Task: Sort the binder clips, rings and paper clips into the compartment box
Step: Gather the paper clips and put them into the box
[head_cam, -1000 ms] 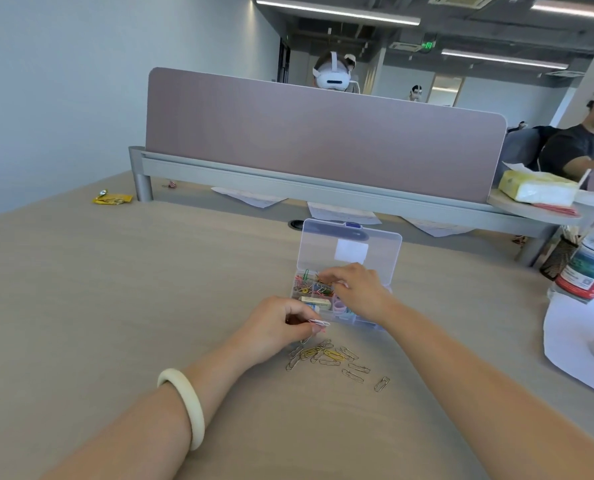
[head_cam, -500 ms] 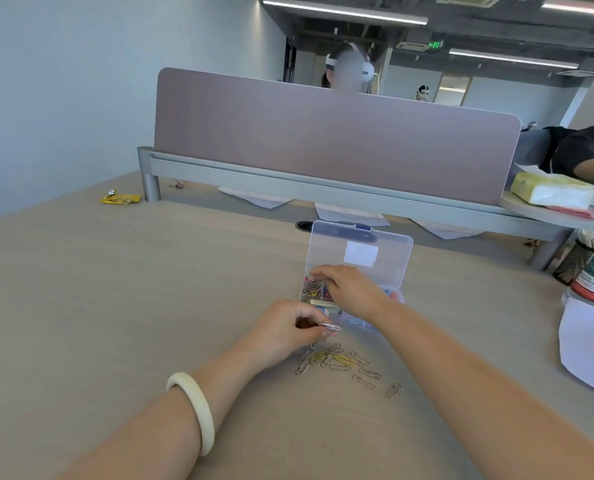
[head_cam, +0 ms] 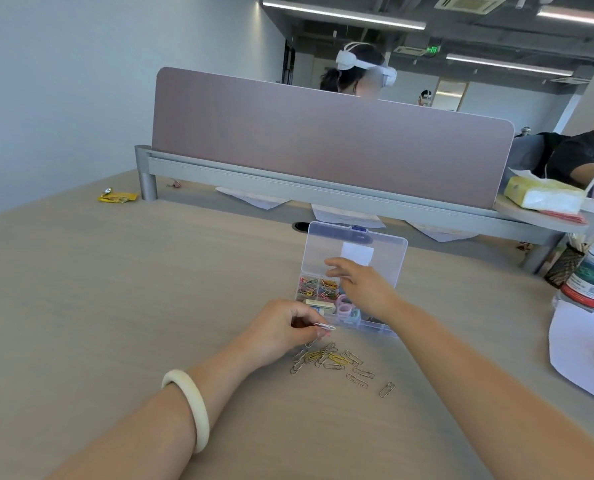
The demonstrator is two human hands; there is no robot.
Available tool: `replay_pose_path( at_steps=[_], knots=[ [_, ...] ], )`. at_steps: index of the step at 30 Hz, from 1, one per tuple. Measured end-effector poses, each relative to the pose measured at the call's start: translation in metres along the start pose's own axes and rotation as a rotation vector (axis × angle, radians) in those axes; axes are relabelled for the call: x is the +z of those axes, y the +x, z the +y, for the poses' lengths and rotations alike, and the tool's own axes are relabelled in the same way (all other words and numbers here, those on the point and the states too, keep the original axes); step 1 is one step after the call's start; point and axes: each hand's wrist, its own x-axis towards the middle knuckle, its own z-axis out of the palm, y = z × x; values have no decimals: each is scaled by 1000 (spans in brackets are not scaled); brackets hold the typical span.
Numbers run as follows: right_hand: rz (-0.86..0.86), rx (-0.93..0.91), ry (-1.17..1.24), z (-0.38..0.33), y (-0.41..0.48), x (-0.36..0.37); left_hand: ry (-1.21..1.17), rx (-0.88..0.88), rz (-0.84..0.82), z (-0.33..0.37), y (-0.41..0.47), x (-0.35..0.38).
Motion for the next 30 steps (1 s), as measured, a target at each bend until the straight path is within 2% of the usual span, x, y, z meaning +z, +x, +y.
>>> replay_pose_path(
  at_steps=[4, 11, 18, 23, 27, 30],
  knots=[
    [-62, -22, -45, -1, 1, 9, -20, -8, 11, -1, 0, 0],
    [134, -42, 9, 8, -3, -7, -17, -19, 11, -3, 3, 0],
    [97, -105, -251, 9, -1, 1, -8, -25, 18, -2, 1, 0],
    [116, -91, -204, 13, -2, -3, 4, -16, 14, -1, 1, 0],
    [104, -75, -360, 12, -2, -10, 18, -20, 13, -2, 1, 0],
    [76, -35, -365, 10, 1, -7, 14, -18, 10, -3, 1, 0]
  ],
)
